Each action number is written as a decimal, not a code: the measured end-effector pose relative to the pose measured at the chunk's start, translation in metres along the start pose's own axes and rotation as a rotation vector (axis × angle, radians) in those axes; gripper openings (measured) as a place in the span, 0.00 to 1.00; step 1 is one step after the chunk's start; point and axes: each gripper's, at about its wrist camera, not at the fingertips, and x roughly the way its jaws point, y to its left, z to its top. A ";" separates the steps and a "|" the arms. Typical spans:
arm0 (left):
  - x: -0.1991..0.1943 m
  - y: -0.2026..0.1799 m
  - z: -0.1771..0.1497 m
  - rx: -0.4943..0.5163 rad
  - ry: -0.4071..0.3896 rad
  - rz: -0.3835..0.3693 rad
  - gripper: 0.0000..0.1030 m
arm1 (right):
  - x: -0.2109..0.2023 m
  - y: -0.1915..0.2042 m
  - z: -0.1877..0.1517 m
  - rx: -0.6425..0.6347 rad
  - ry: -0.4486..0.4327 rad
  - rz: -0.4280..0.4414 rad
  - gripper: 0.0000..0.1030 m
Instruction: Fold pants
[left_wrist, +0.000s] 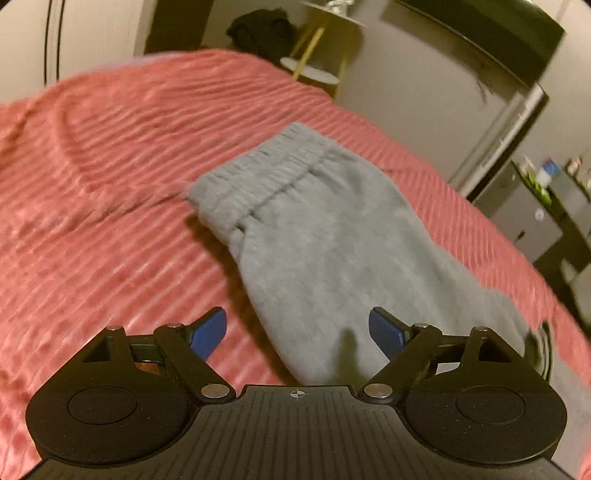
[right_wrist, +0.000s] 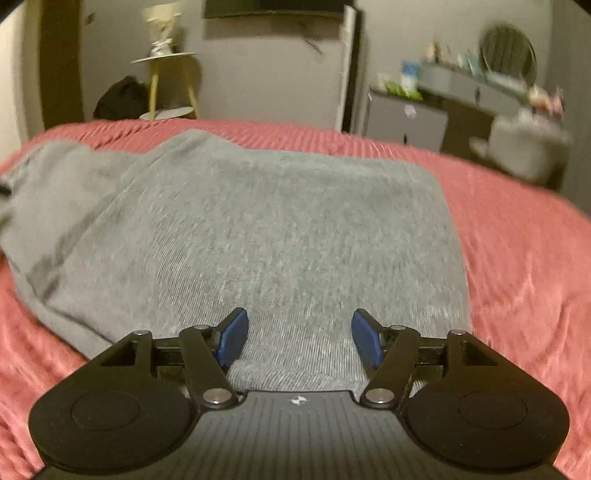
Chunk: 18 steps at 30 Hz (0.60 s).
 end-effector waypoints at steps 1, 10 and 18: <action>0.006 0.005 0.003 -0.029 0.020 -0.021 0.87 | 0.001 0.002 0.000 -0.005 -0.006 -0.006 0.66; 0.048 0.034 0.037 -0.253 0.033 -0.177 0.81 | 0.002 -0.002 -0.001 0.036 -0.021 0.017 0.72; 0.073 0.050 0.051 -0.351 0.051 -0.205 0.42 | 0.004 -0.001 -0.004 0.044 -0.028 0.023 0.75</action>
